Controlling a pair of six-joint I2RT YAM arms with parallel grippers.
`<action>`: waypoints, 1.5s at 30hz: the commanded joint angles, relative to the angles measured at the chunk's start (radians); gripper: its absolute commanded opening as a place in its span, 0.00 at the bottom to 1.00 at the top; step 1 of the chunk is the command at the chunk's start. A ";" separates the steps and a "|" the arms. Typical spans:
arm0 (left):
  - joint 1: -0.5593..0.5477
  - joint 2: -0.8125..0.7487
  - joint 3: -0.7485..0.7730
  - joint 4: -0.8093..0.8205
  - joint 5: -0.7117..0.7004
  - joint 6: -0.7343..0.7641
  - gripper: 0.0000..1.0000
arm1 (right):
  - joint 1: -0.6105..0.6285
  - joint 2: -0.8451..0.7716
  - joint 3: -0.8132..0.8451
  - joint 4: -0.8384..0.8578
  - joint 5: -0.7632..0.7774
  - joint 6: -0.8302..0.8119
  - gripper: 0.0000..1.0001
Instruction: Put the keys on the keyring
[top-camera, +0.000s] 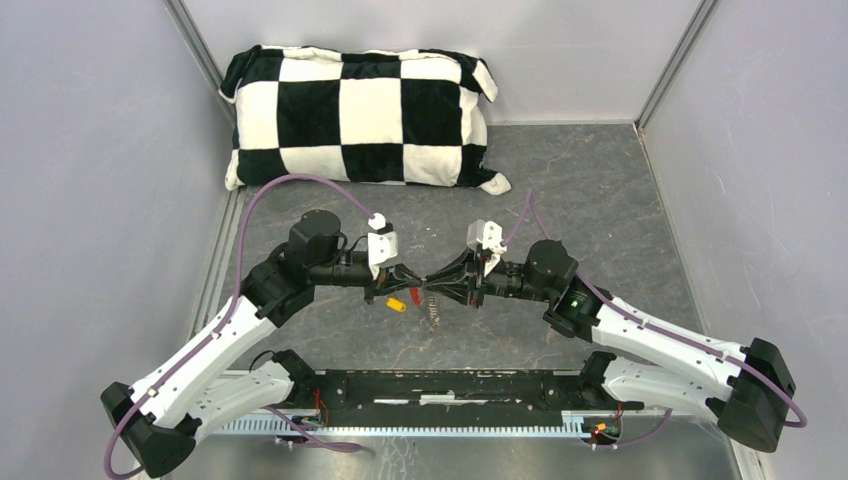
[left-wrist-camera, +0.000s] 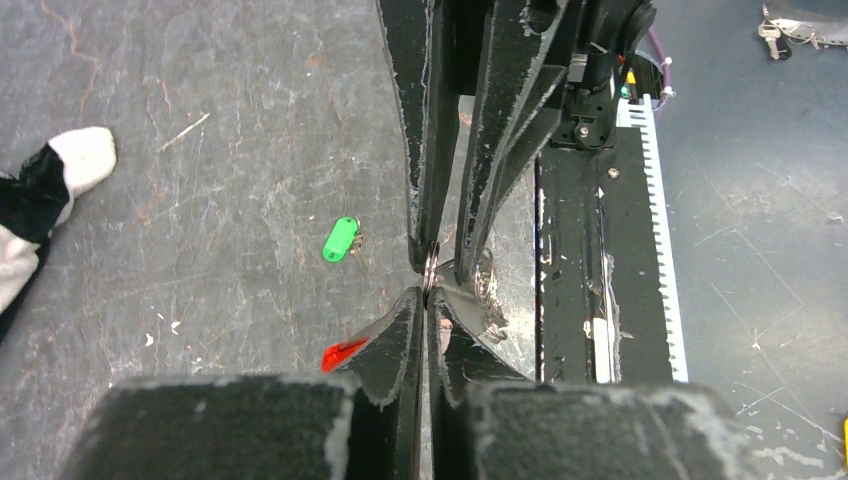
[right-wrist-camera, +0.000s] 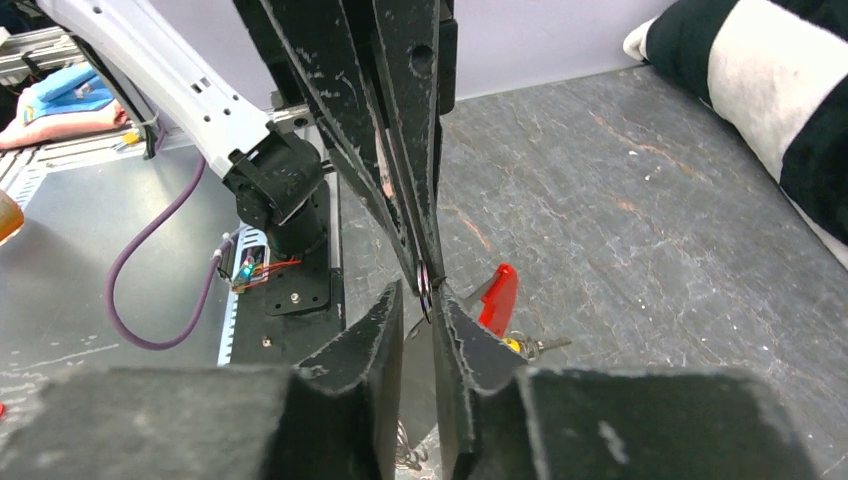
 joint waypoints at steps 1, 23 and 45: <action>-0.001 0.013 0.026 0.039 -0.065 -0.073 0.02 | 0.002 0.018 0.079 -0.031 0.052 -0.026 0.26; 0.001 0.024 0.026 0.003 -0.116 -0.094 0.02 | 0.001 -0.067 -0.056 -0.110 0.110 -0.039 0.63; 0.001 0.065 0.036 0.023 -0.137 -0.086 0.02 | 0.070 0.109 -0.109 0.226 0.054 0.120 0.42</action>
